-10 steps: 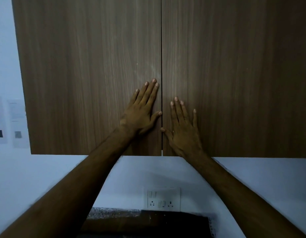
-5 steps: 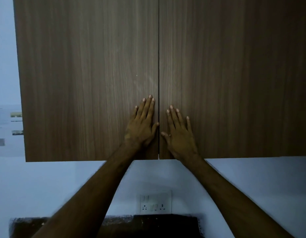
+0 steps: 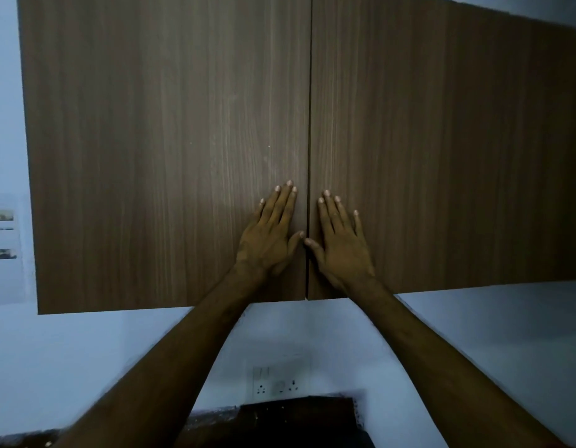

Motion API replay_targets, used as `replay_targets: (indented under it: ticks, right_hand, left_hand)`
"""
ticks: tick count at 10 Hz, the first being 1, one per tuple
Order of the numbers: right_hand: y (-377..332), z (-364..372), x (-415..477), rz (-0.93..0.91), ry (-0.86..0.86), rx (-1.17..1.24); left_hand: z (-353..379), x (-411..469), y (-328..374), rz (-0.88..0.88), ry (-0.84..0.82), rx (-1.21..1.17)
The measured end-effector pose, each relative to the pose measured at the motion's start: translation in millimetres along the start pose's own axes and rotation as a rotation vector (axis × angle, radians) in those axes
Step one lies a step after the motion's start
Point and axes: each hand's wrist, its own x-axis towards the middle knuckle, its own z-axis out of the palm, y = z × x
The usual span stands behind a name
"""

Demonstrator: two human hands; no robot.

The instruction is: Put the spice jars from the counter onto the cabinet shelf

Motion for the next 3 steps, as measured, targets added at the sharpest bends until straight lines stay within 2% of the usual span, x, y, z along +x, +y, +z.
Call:
replay_targets:
  ticks: [3]
  right_hand:
    - [1,-22,5,0.018,0.038,0.075]
  left_hand:
    - [-21,7,-8,-0.053,0.08,0.018]
